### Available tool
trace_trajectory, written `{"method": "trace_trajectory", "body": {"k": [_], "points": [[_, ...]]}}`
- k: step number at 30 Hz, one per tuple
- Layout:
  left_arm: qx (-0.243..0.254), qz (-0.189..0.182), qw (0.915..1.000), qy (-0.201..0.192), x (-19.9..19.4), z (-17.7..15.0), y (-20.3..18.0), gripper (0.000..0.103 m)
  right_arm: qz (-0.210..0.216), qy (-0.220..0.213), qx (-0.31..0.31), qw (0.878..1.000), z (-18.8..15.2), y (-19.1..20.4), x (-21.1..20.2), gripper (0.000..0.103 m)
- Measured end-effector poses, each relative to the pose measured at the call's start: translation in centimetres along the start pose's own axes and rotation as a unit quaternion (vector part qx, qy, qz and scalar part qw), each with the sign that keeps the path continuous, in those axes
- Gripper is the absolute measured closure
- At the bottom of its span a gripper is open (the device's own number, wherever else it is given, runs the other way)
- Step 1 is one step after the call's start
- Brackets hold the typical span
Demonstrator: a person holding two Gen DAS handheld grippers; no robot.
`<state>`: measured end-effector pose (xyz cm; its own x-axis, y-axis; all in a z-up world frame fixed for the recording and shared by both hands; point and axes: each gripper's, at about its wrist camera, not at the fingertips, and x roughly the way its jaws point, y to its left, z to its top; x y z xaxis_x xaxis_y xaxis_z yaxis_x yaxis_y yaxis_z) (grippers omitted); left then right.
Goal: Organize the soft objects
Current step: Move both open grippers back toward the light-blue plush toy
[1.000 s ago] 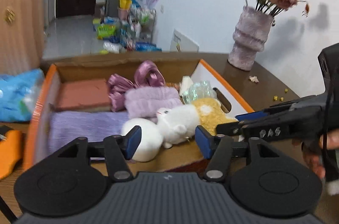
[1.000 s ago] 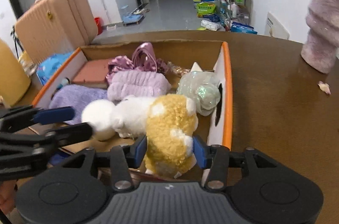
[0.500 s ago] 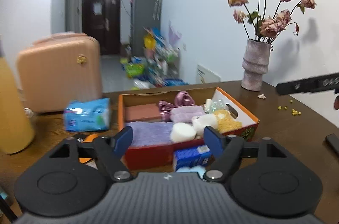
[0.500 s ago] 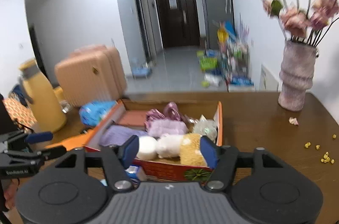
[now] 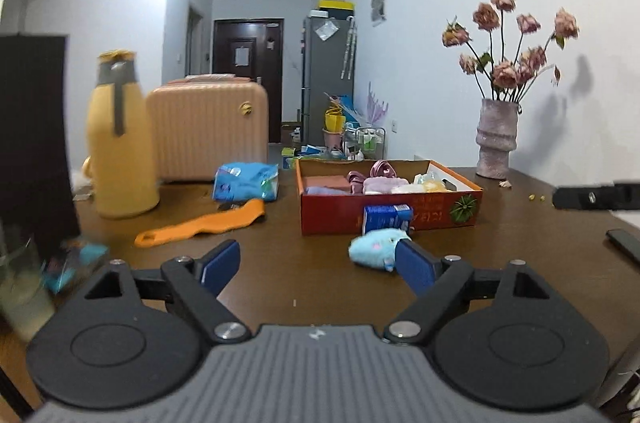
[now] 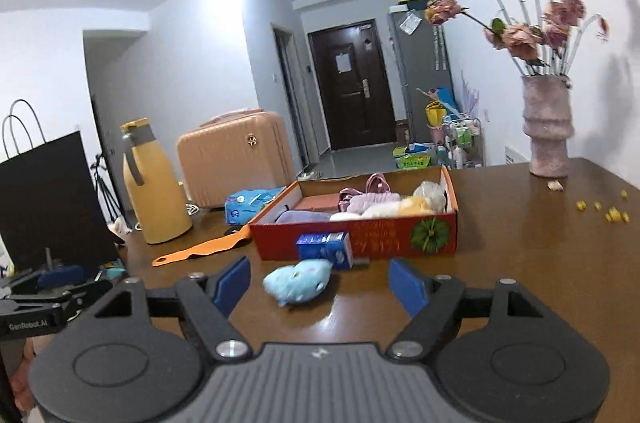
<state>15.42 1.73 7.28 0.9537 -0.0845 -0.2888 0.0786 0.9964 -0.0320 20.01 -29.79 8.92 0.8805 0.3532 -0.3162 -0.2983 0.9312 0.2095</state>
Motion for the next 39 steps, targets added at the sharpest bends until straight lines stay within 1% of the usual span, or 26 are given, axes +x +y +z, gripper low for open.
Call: {"method": "trace_trajectory", "body": {"k": [1,3,5,7,9,11,13,15,17,21,26,28,32,34,35,36,38,39], "points": [[-0.003,-0.002,1.0,0.001,-0.9,-0.5,0.1,0.016,-0.007,-0.004,-0.001,1.0,-0.7,0.4,-0.8,0.022],[-0.009,-0.005,0.9999,0.005,-2.3,-1.5,0.1,0.015,-0.046,-0.016,-0.004,0.999,-2.7,1.6,-2.8,0.021],[-0.015,-0.009,0.9998,0.011,-3.4,-2.3,0.0,0.015,-0.063,-0.014,-0.014,0.998,-4.5,2.6,-4.0,0.021],[-0.018,-0.017,0.9996,0.013,-4.6,-3.3,-0.2,0.015,-0.066,-0.007,-0.032,0.997,-5.7,3.4,-5.0,0.021],[-0.015,-0.027,0.9994,0.016,-5.5,-3.9,-0.4,0.015,-0.076,-0.006,-0.034,0.997,-6.4,4.0,-6.1,0.021],[-0.01,-0.034,0.9992,0.021,-5.9,-4.2,-0.5,0.014,-0.073,-0.011,-0.031,0.997,-6.8,4.4,-7.4,0.021],[-0.005,-0.03,0.9993,0.021,-5.8,-4.2,-0.5,0.014,-0.062,-0.017,-0.038,0.997,-7.0,4.7,-8.4,0.02],[-0.011,-0.027,0.9993,0.021,-5.4,-4.1,-0.4,0.014,-0.066,-0.02,-0.037,0.997,-7.0,4.5,-8.3,0.018],[-0.017,-0.028,0.9991,0.026,-4.9,-4.3,-0.2,0.014,-0.076,-0.014,-0.025,0.997,-7.2,4.2,-7.4,0.018],[-0.028,-0.029,0.9981,0.046,-3.5,-5.0,0.4,0.014,-0.075,0.003,-0.023,0.997,-8.3,4.0,-5.6,0.018],[-0.038,-0.018,0.9964,0.073,-0.1,-5.3,2.0,0.014,-0.071,0.037,-0.012,0.997,-9.3,3.5,-2.5,0.02],[-0.041,-0.025,0.996,0.075,1.4,-4.7,2.4,0.015,-0.07,0.044,-0.006,0.997,-9.2,3.2,-1.2,0.02],[-0.051,-0.053,0.9944,0.076,5.4,-2.8,3.0,0.016,-0.062,0.058,0.0,0.996,-8.0,2.8,2.4,0.02],[-0.06,-0.072,0.9921,0.083,8.2,-1.6,3.2,0.018,-0.054,0.059,0.0,0.997,-7.1,2.8,4.2,0.021],[-0.064,-0.08,0.9908,0.089,9.5,-1.1,3.1,0.018,-0.047,0.065,0.003,0.997,-6.5,2.6,5.5,0.023],[-0.069,-0.095,0.9883,0.097,11.3,-0.5,3.1,0.018,-0.042,0.068,0.007,0.997,-5.9,2.5,6.6,0.025],[-0.076,-0.123,0.9826,0.117,14.3,0.3,3.0,0.019,-0.031,0.076,0.017,0.996,-4.9,2.0,9.1,0.025],[-0.078,-0.138,0.9788,0.13,15.9,0.6,2.9,0.022,-0.026,0.08,0.022,0.996,-4.5,1.8,10.2,0.025]]}}
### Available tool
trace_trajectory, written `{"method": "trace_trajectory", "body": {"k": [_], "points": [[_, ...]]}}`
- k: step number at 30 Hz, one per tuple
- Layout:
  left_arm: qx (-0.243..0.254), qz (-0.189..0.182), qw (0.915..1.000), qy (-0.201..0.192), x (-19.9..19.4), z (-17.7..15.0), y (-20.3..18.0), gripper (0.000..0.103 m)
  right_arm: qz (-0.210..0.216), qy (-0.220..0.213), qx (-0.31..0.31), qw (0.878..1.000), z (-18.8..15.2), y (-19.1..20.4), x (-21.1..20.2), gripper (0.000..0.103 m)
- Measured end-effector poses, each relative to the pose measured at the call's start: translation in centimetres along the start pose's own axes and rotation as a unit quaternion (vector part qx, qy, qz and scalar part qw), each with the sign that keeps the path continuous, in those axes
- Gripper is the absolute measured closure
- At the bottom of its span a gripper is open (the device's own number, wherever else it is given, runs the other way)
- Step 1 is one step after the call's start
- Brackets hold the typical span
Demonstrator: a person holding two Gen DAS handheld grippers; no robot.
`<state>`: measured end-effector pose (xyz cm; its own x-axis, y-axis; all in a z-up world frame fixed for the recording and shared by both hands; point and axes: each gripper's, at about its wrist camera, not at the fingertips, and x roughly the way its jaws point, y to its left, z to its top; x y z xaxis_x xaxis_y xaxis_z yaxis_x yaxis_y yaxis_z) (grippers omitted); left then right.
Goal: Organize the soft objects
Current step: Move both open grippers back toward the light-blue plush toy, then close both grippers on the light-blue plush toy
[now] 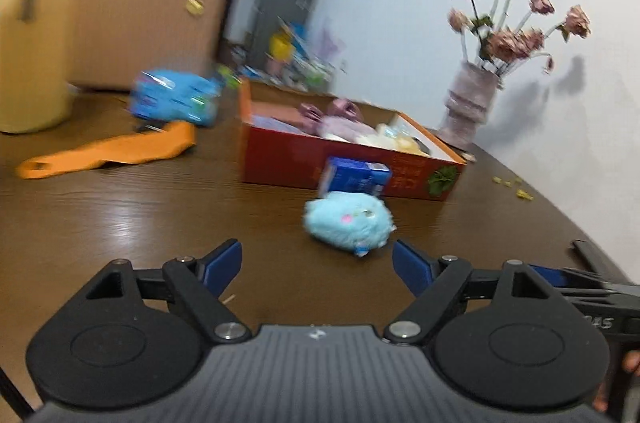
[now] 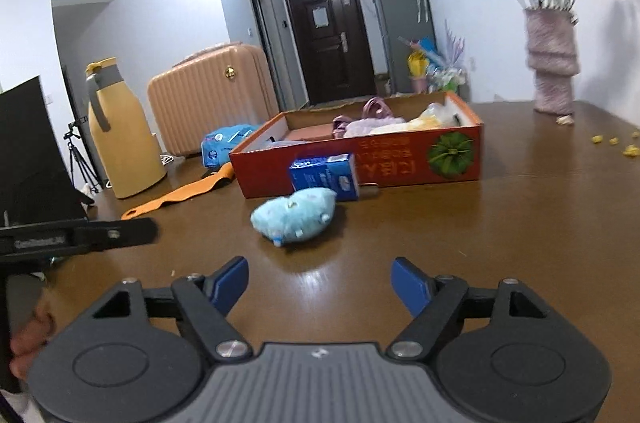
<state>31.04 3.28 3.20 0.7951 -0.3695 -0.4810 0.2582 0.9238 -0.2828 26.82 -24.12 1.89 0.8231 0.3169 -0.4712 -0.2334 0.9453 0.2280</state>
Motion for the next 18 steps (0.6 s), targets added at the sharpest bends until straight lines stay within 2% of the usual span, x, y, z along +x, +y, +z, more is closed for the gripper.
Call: {"method": "trace_trajectory", "body": {"k": [2,5,8,10,13,16,18], "points": [[0.0,-0.011,0.9997,0.023,2.9,1.3,0.2,0.026,0.012,0.007,0.015,1.0,1.3,-0.5,2.7,0.026],[-0.001,-0.028,0.998,0.058,7.2,2.8,0.5,0.033,0.023,0.015,0.032,0.999,3.0,-1.1,6.1,0.034],[-0.009,-0.034,0.9968,0.071,10.3,3.2,1.2,0.041,0.034,0.027,0.064,0.997,4.5,-2.3,9.8,0.04],[-0.025,-0.049,0.9955,0.078,11.6,2.9,1.9,0.042,0.043,0.039,0.091,0.994,5.1,-3.2,12.0,0.044],[-0.065,-0.096,0.9889,0.093,12.5,2.2,3.1,0.043,0.058,0.058,0.11,0.991,5.2,-3.9,14.4,0.055],[-0.079,-0.117,0.9853,0.097,12.6,2.2,3.5,0.055,0.077,0.065,0.111,0.989,4.7,-3.8,15.1,0.062],[-0.076,-0.119,0.9853,0.096,12.7,2.1,3.2,0.058,0.09,0.064,0.113,0.987,4.6,-3.7,15.3,0.072]]}}
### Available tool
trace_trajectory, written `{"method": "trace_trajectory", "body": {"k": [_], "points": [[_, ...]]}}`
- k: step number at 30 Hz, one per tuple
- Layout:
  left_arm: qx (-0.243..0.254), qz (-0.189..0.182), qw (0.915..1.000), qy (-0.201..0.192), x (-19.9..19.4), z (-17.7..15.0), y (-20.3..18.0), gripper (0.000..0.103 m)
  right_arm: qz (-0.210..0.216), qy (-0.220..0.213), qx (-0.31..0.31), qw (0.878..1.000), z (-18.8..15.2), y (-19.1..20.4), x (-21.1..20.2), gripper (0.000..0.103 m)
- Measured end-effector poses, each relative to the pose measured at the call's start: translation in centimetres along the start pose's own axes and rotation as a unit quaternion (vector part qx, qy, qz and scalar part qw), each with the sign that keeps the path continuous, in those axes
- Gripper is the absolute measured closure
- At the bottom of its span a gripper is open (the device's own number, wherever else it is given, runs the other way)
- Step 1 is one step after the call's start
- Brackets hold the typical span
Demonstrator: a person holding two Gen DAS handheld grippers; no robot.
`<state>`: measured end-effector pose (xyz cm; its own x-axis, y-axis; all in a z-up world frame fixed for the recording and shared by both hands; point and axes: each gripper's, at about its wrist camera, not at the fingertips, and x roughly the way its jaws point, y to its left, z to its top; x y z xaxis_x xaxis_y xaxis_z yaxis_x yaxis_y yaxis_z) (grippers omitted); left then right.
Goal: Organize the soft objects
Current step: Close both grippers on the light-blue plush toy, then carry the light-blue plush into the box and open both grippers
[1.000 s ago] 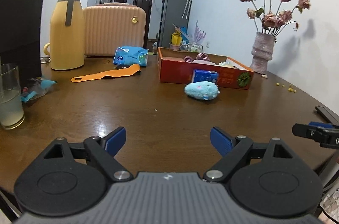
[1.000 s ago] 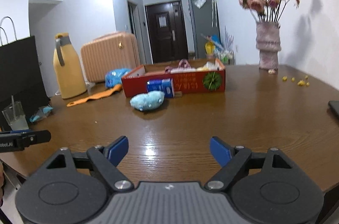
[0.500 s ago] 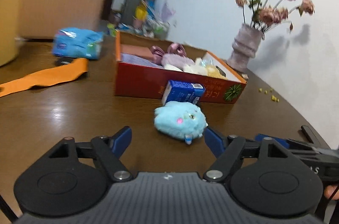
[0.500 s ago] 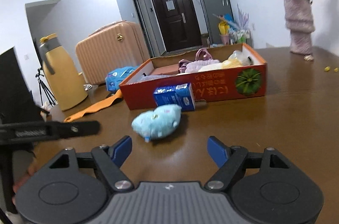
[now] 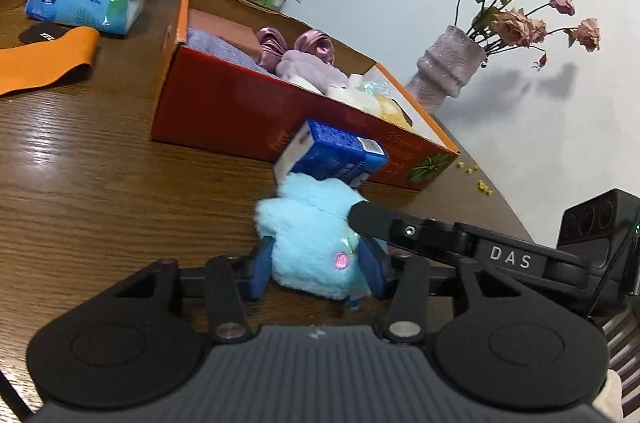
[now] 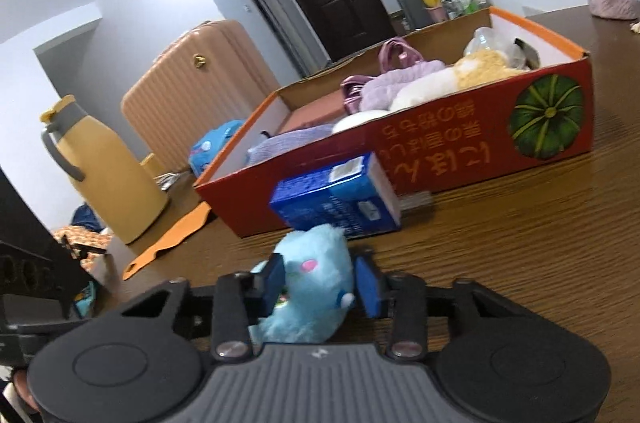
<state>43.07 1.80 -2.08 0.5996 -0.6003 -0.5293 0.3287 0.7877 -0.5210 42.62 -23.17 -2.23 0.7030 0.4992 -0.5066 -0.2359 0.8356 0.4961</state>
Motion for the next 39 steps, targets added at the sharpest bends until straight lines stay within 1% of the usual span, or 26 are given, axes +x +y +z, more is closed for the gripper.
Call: {"method": "trace_trajectory", "body": {"k": [2,3,5,6,9,12,17,21,25,28,32,35,39], "points": [[0.007,0.002,1.0,-0.006,-0.1,-0.1,-0.3,0.06,0.007,-0.002,0.005,1.0,-0.2,-0.2,0.0,0.073],[0.008,0.001,0.9999,-0.007,-0.2,-0.2,-0.4,0.063,0.009,-0.002,0.01,1.0,-0.2,-0.3,-0.1,0.074],[0.008,0.003,0.9999,-0.01,-0.7,-0.3,-0.8,0.067,0.005,-0.003,0.015,1.0,-0.3,-0.2,-0.9,0.075],[0.007,0.005,0.9999,-0.01,-1.2,-0.5,-1.2,0.067,-0.001,-0.002,0.014,1.0,-0.6,0.0,-1.4,0.075],[0.018,0.004,0.9997,-0.014,-3.4,-2.5,-3.0,0.068,0.0,0.002,0.004,1.0,-1.8,1.0,-4.2,0.075],[0.002,-0.007,0.9998,-0.018,-5.6,-5.2,-4.5,0.069,0.004,0.007,0.002,1.0,-3.7,1.6,-7.5,0.075],[0.0,-0.001,0.9994,-0.035,-9.2,-9.2,-7.5,0.07,0.015,0.009,0.002,1.0,-6.9,2.5,-12.4,0.075],[0.008,-0.003,0.9991,-0.042,-11.2,-10.6,-9.2,0.07,0.022,-0.004,0.001,1.0,-8.5,3.1,-15.3,0.075],[0.03,0.003,0.9979,-0.057,-12.4,-11.0,-10.6,0.07,0.029,-0.024,0.005,0.999,-9.1,3.5,-17.1,0.075],[0.035,0.002,0.9973,-0.065,-12.7,-10.7,-11.2,0.07,0.032,-0.032,0.004,0.999,-8.9,3.7,-17.6,0.074],[0.051,0.005,0.9954,-0.08,-12.4,-9.0,-11.8,0.07,0.033,-0.041,-0.009,0.999,-7.4,4.0,-17.5,0.074],[0.061,0.008,0.9939,-0.092,-11.6,-6.2,-11.7,0.071,0.035,-0.056,-0.031,0.997,-4.5,4.5,-16.5,0.074],[0.079,0.026,0.9896,-0.118,-10.1,-0.8,-10.9,0.07,0.049,-0.072,-0.032,0.996,0.2,4.6,-13.2,0.074]]}}
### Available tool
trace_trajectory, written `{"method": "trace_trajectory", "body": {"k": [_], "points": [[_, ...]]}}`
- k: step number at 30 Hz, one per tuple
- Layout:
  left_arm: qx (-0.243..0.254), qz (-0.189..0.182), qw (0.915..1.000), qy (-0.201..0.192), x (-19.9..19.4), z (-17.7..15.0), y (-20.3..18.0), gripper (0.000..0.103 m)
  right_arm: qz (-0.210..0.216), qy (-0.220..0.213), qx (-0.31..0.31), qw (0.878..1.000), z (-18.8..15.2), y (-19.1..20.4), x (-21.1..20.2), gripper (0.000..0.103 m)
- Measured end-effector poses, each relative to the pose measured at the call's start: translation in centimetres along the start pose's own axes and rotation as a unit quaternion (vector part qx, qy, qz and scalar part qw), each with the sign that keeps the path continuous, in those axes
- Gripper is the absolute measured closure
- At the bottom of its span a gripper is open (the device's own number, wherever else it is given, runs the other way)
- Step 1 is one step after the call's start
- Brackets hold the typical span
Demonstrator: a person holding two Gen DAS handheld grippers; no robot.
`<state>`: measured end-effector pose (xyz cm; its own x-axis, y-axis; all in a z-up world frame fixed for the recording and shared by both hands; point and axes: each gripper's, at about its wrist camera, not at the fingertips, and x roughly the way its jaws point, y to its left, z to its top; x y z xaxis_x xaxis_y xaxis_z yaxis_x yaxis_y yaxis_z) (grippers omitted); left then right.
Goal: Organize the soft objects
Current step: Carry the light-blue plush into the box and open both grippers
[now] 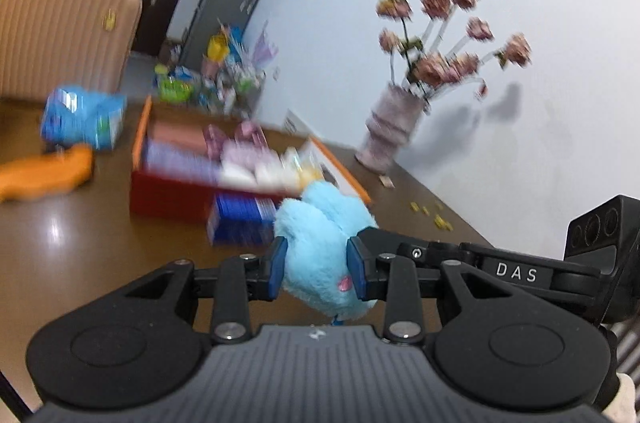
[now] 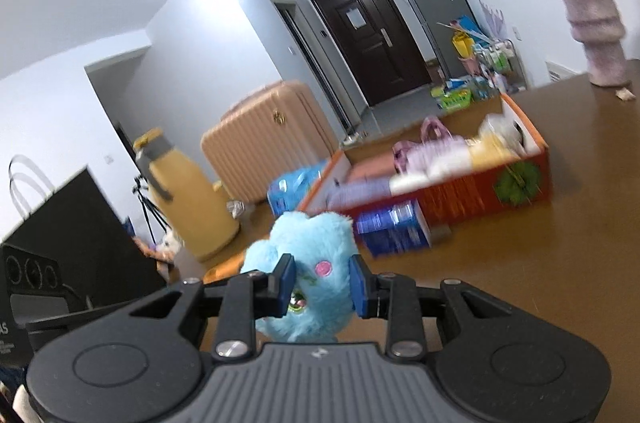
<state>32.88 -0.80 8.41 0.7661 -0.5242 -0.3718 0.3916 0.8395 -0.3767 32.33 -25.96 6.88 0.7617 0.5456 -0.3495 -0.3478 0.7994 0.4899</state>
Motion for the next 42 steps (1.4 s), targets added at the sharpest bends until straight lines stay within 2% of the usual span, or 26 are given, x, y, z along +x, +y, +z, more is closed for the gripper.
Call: {"method": "trace_trajectory", "body": {"k": [4,7,9,12,16,18,20,23,26,29,31,34,38,42], "points": [[0.008,0.021,0.9997,-0.004,4.9,5.0,2.8,0.07,0.005,-0.006,0.005,1.0,4.5,-0.8,5.5,0.074],[0.007,0.043,0.999,0.009,8.9,7.0,5.2,0.07,-0.001,0.012,0.017,1.0,7.3,-2.3,10.9,0.074],[0.001,0.057,0.9981,0.023,11.6,7.7,7.2,0.07,-0.002,0.034,0.045,0.998,8.4,-3.9,14.6,0.074],[0.001,0.074,0.9962,0.046,14.9,8.3,9.3,0.07,-0.009,0.068,0.08,0.994,9.2,-6.1,19.3,0.074],[-0.001,0.07,0.9938,0.086,17.6,7.7,11.0,0.075,-0.035,0.123,0.069,0.989,8.6,-6.8,23.6,0.083],[0.016,0.09,0.9921,0.086,18.2,6.9,11.1,0.075,-0.052,0.143,0.057,0.987,7.9,-6.6,24.8,0.085],[0.035,0.099,0.9915,0.076,18.2,6.3,10.8,0.076,-0.067,0.138,0.04,0.987,7.3,-6.4,25.3,0.085],[0.035,0.097,0.9918,0.076,18.2,6.2,10.6,0.075,-0.072,0.127,0.039,0.989,7.2,-6.1,24.8,0.085],[0.039,0.112,0.9897,0.08,18.1,6.0,9.9,0.074,-0.081,0.116,0.034,0.989,7.3,-5.8,23.9,0.085],[0.03,0.111,0.9908,0.072,16.5,6.0,9.1,0.071,-0.084,0.102,0.02,0.991,7.7,-4.9,21.1,0.077],[0.044,0.119,0.9905,0.051,14.3,6.1,7.8,0.071,-0.088,0.083,0.003,0.993,8.0,-4.1,18.1,0.075],[0.054,0.108,0.9924,0.023,10.2,5.9,5.7,0.07,-0.102,0.058,-0.023,0.993,8.6,-3.6,13.8,0.066],[0.094,0.114,0.9891,-0.008,4.7,4.8,2.6,0.054,-0.116,0.028,-0.075,0.99,8.1,-1.5,8.1,0.065],[0.108,0.123,0.9862,-0.026,-0.1,2.6,0.5,0.043,-0.12,-0.013,-0.128,0.984,6.8,0.6,2.3,0.048]]}}
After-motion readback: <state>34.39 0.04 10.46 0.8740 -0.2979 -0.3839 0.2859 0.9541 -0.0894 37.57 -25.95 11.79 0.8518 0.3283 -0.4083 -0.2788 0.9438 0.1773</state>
